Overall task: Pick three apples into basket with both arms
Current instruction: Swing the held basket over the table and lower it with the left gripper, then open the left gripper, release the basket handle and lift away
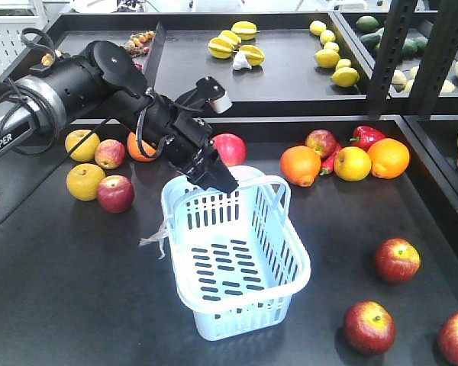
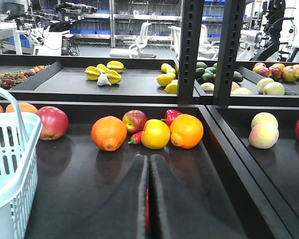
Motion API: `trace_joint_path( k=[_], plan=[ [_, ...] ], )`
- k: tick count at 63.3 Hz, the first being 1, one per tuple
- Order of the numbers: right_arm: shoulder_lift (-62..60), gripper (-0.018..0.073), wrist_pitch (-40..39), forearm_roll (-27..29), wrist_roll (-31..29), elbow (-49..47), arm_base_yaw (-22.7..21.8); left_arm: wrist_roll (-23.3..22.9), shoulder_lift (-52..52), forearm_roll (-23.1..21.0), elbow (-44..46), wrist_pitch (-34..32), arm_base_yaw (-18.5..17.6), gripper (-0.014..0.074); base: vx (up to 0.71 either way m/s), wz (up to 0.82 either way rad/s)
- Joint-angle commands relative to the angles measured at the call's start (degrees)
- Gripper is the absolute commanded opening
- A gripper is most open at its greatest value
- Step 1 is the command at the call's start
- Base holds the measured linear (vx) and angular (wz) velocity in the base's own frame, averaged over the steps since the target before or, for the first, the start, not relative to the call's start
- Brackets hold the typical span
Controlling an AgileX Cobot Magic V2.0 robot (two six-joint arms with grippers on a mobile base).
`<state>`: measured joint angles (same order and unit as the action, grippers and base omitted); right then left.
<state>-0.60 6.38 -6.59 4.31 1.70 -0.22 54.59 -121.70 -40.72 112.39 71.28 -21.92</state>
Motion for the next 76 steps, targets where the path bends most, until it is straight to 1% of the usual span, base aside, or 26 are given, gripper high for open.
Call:
trace_joint_path(
  k=[1, 4, 9, 18, 23, 26, 30, 35, 39, 44, 49, 52, 59, 66, 71, 76],
  plan=[
    [-0.65, -0.0005, -4.03, -0.34, -0.39, 0.77, -0.28, -2.36, 3.85, -3.11, 1.89, 0.48, -0.19, 0.0410, 0.00, 0.00],
    [-0.65, -0.0005, -4.03, -0.34, -0.39, 0.77, -0.28, -3.06, 3.99, -2.68, 1.89, 0.48, -0.19, 0.0440, 0.00, 0.00],
    [-0.65, -0.0005, -4.03, -0.34, -0.39, 0.77, -0.28, -4.93, 4.58, -1.45, 1.89, 0.48, -0.19, 0.0462, 0.00, 0.00],
    [-0.65, -0.0005, -4.03, -0.34, -0.39, 0.77, -0.28, -8.64, 7.37, 0.66, 1.89, 0.48, -0.12, 0.0459, 0.00, 0.00],
    [-0.65, -0.0005, -4.03, -0.34, -0.39, 0.77, -0.28, -10.04, 9.66, 1.43, 1.89, 0.48, -0.12, 0.0434, 0.00, 0.00],
    [-0.65, -0.0005, -4.03, -0.34, -0.39, 0.77, -0.28, -12.00, 11.52, 2.10, 1.89, 0.48, -0.12, 0.0403, 0.00, 0.00],
    [-0.65, -0.0005, -4.03, -0.34, -0.39, 0.77, -0.28, -15.50, 13.86, 3.74, 1.89, 0.48, -0.12, 0.0335, 0.00, 0.00],
    [-0.65, -0.0005, -4.03, -0.34, -0.39, 0.77, -0.28, -19.67, 16.90, 6.93, 1.89, 0.48, -0.12, 0.0230, 0.00, 0.00],
    [-0.65, -0.0005, -4.03, -0.34, -0.39, 0.77, -0.28, -22.78, 19.84, 10.11, 1.82, 0.48, -0.12, 0.0120, 0.00, 0.00],
    [-0.65, -0.0005, -4.03, -0.34, -0.39, 0.77, -0.28, -25.59, 23.43, 13.19, 1.83, 0.48, -0.12, -0.0006, 0.00, 0.00],
    [-0.65, -0.0005, -4.03, -0.34, -0.39, 0.77, -0.28, -28.04, 26.88, 14.62, 1.39, 0.48, -0.12, -0.0008, 0.00, 0.00],
    [-0.65, -0.0005, -4.03, -0.34, -0.39, 0.77, -0.28, -28.27, 29.51, 14.61, 0.08, 0.44, -0.12, -0.0009, 0.00, 0.00],
    [-0.65, -0.0005, -4.03, -0.34, -0.39, 0.77, -0.28, -28.08, 36.91, 14.61, -6.43, 0.44, -0.12, -0.0008, 0.00, 0.00],
    [-0.65, -0.0005, -4.03, -0.34, -0.39, 0.77, -0.28, -26.36, 45.37, 14.56, -17.39, -1.00, -0.12, -0.0008, 0.00, 0.00],
    [-0.65, -0.0005, -4.03, -0.34, -0.39, 0.77, -0.28, -26.25, 51.48, 14.28, -27.00, -4.67, -0.12, -0.0008, 0.00, 0.00],
    [-0.65, -0.0005, -4.03, -0.34, -0.39, 0.77, -0.28, -26.32, 59.13, 14.28, -37.40, -11.01, -0.12, -0.0008, 0.00, 0.00]
  ],
)
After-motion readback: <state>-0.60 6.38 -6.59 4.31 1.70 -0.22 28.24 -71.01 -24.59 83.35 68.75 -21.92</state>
